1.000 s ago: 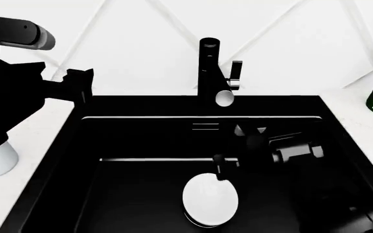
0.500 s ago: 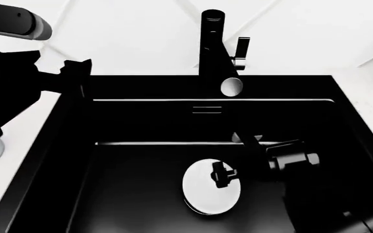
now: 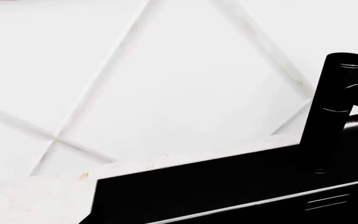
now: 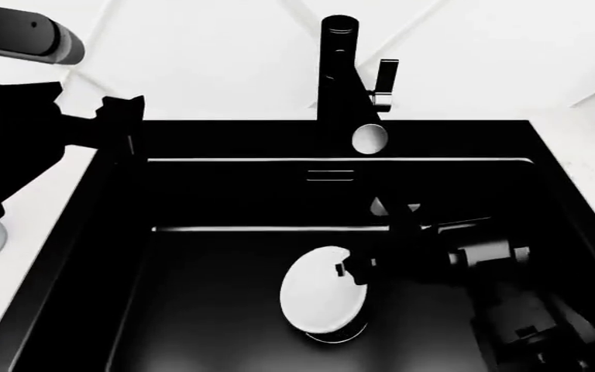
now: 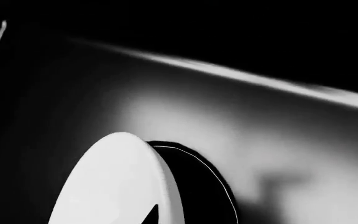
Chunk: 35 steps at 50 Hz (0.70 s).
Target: Pick the cup and bowl from the sink and place them on the counter for drying.
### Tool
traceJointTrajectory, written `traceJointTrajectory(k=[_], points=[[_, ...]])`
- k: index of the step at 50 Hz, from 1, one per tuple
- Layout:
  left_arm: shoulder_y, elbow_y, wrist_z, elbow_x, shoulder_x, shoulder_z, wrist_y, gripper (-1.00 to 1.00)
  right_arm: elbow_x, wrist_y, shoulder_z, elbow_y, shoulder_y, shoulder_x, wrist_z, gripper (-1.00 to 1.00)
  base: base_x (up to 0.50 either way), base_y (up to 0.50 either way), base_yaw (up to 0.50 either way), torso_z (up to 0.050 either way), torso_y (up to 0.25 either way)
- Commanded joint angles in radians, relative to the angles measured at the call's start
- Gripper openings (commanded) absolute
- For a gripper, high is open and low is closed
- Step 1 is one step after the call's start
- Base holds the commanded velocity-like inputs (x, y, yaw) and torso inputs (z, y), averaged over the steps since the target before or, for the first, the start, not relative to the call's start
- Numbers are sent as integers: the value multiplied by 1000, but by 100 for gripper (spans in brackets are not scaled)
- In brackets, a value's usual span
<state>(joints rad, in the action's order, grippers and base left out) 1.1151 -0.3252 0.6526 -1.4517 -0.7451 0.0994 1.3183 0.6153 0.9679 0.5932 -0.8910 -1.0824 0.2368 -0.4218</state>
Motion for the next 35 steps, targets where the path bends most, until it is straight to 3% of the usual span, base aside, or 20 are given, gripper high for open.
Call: traceJointTrajectory(k=[1, 9, 35], points=[[-4, -3, -13, -19, -11, 2, -3, 100, 88, 129, -84, 218, 35, 57, 79, -100, 0, 0, 0, 0, 0], [-25, -16, -26, -10, -2, -6, -35, 100, 120, 180, -117, 295, 44, 85, 121, -100, 0, 0, 0, 0, 14], [-28, -19, 24, -57, -3, -20, -57, 100, 162, 245, -168, 396, 67, 130, 203, -100, 0, 0, 0, 0, 246]])
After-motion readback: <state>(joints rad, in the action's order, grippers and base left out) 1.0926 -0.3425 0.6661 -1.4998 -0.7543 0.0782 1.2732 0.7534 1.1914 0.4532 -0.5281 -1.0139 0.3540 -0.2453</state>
